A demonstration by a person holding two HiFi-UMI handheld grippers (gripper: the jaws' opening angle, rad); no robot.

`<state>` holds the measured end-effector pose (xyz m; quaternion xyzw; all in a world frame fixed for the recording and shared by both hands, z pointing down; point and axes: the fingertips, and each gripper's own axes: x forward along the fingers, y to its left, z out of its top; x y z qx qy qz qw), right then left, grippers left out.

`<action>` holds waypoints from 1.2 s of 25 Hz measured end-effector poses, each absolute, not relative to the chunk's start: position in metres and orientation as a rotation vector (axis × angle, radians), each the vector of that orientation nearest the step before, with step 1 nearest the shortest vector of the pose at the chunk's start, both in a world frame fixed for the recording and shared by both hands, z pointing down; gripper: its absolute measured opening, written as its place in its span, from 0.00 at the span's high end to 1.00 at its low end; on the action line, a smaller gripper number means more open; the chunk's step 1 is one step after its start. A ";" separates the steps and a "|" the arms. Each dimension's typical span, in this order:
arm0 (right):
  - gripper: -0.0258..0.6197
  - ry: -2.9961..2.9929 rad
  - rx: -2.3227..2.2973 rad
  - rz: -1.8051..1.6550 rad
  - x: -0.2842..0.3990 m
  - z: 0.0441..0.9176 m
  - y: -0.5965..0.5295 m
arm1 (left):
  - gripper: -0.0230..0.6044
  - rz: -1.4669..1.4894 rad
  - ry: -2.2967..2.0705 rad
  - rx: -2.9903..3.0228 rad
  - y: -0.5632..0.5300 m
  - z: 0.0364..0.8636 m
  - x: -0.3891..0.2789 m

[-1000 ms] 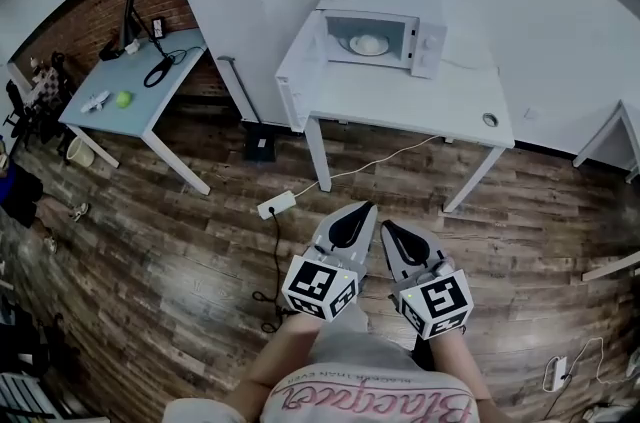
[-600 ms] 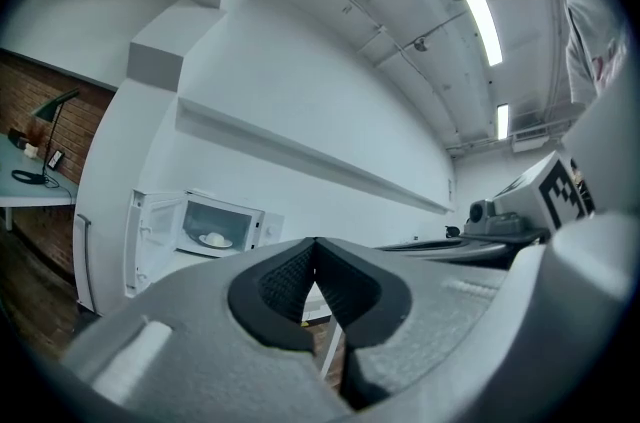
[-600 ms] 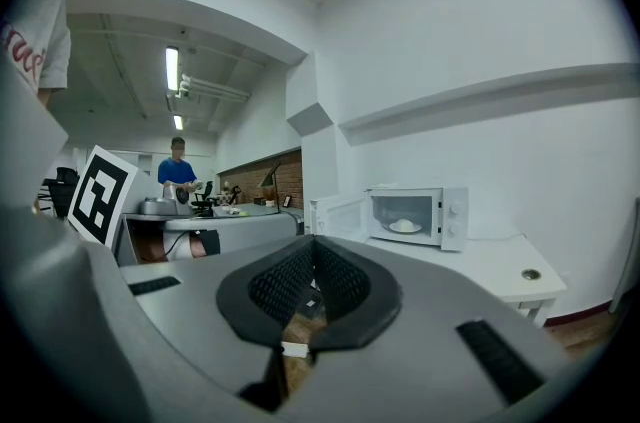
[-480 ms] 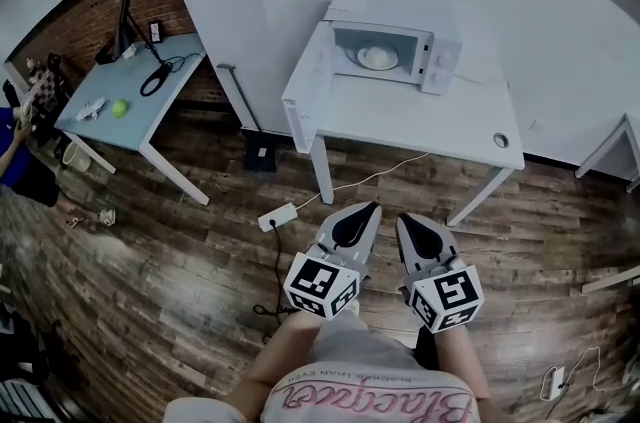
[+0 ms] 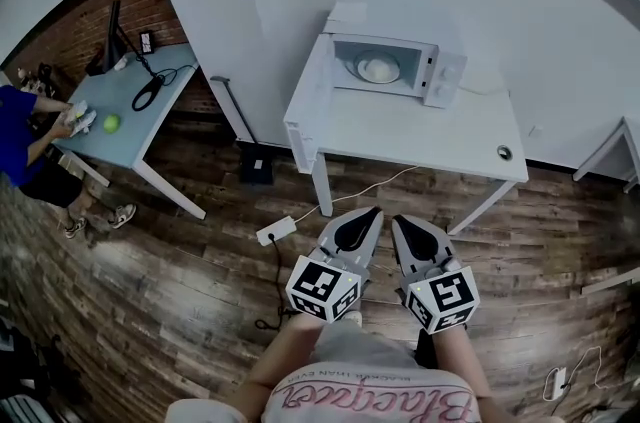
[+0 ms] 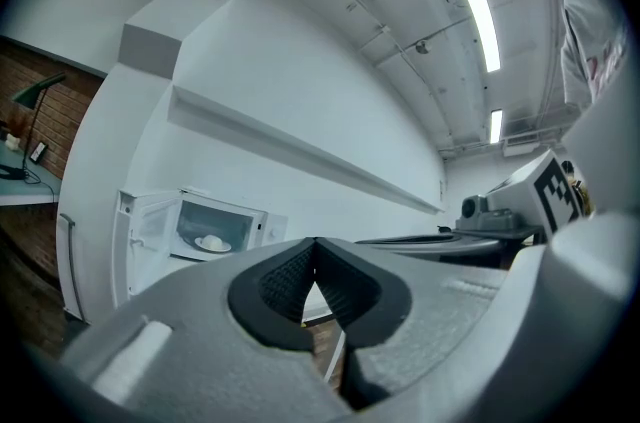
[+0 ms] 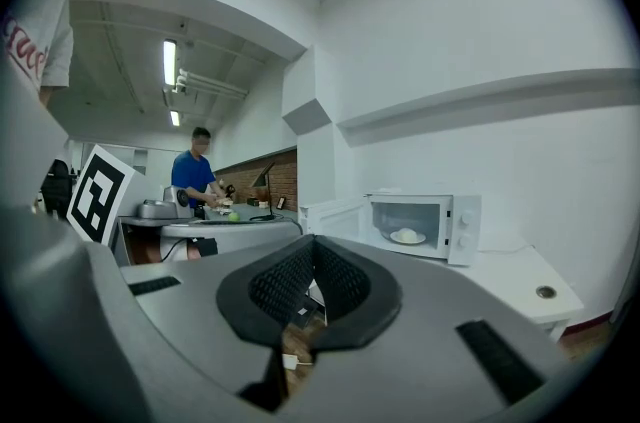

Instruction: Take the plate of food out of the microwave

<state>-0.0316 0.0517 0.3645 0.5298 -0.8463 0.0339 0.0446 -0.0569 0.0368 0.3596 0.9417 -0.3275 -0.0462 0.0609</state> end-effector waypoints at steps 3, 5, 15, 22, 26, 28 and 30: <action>0.94 -2.577 1.614 0.106 -0.038 0.365 0.046 | 0.96 -0.143 -0.987 2.838 0.031 0.361 -0.062; 0.94 -2.578 1.603 0.109 -0.042 0.366 0.045 | 0.96 -0.148 -0.985 2.832 0.029 0.361 -0.065; 0.94 -2.552 1.606 0.111 -0.048 0.368 0.041 | 0.96 -0.143 -0.965 2.819 0.026 0.364 -0.070; 0.94 -2.548 1.614 0.087 -0.045 0.361 0.033 | 0.96 -0.180 -0.989 2.831 0.016 0.354 -0.070; 0.94 -2.556 1.596 0.049 -0.045 0.359 0.028 | 0.96 -0.202 -1.006 2.832 0.009 0.352 -0.068; 0.94 -2.564 1.601 0.047 -0.044 0.359 0.023 | 0.96 -0.209 -1.017 2.832 0.006 0.353 -0.067; 0.94 -2.576 1.609 0.055 -0.045 0.359 0.020 | 0.96 -0.209 -1.020 2.831 0.005 0.354 -0.066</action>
